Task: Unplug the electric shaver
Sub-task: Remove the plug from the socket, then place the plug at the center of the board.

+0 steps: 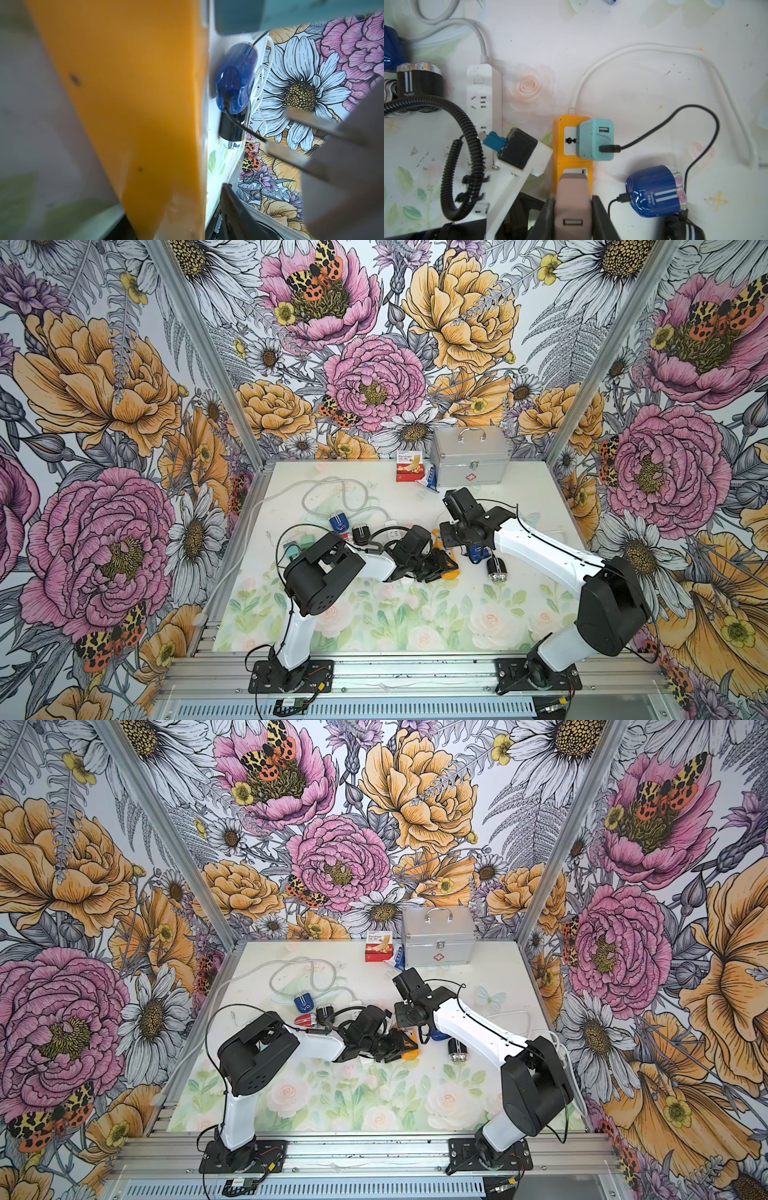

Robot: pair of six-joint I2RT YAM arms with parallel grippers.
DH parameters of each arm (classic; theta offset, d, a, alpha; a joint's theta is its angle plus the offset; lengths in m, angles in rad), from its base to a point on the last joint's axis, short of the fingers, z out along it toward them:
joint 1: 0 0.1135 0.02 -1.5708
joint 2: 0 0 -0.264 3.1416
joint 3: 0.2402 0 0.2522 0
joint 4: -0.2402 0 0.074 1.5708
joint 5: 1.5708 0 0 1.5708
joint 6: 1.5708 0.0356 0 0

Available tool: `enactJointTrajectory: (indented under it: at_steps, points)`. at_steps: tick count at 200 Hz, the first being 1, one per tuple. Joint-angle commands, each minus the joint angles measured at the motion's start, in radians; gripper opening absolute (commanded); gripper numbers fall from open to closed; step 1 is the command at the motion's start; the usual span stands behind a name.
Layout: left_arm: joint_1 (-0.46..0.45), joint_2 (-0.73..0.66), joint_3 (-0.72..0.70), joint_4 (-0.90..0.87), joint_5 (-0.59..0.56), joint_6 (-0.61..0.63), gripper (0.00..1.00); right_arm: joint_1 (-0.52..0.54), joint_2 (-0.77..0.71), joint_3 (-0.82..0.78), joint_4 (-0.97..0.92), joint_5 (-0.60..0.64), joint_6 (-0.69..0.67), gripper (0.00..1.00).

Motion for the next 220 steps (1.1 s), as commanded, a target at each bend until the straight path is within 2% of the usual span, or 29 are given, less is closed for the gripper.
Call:
enactJointTrajectory:
  at_steps: [1,39,115,169,220]
  points:
    - [-0.029,0.077,-0.070,-0.296,-0.082,0.032,0.56,-0.010,-0.028,-0.017,0.053,-0.020,-0.012,0.06]
    - [-0.050,-0.020,0.002,-0.503,-0.198,0.147,0.66,-0.062,-0.094,-0.075,0.043,-0.146,-0.060,0.07]
    - [-0.028,-0.083,-0.004,-0.560,-0.249,0.176,0.67,-0.103,-0.186,-0.217,-0.033,-0.328,-0.166,0.08]
    - [-0.027,-0.193,0.021,-0.673,-0.351,0.246,0.77,-0.103,-0.173,-0.287,-0.061,-0.384,-0.186,0.09]
    - [-0.020,-0.284,0.039,-0.732,-0.399,0.309,0.79,-0.100,-0.141,-0.316,-0.079,-0.416,-0.167,0.10]
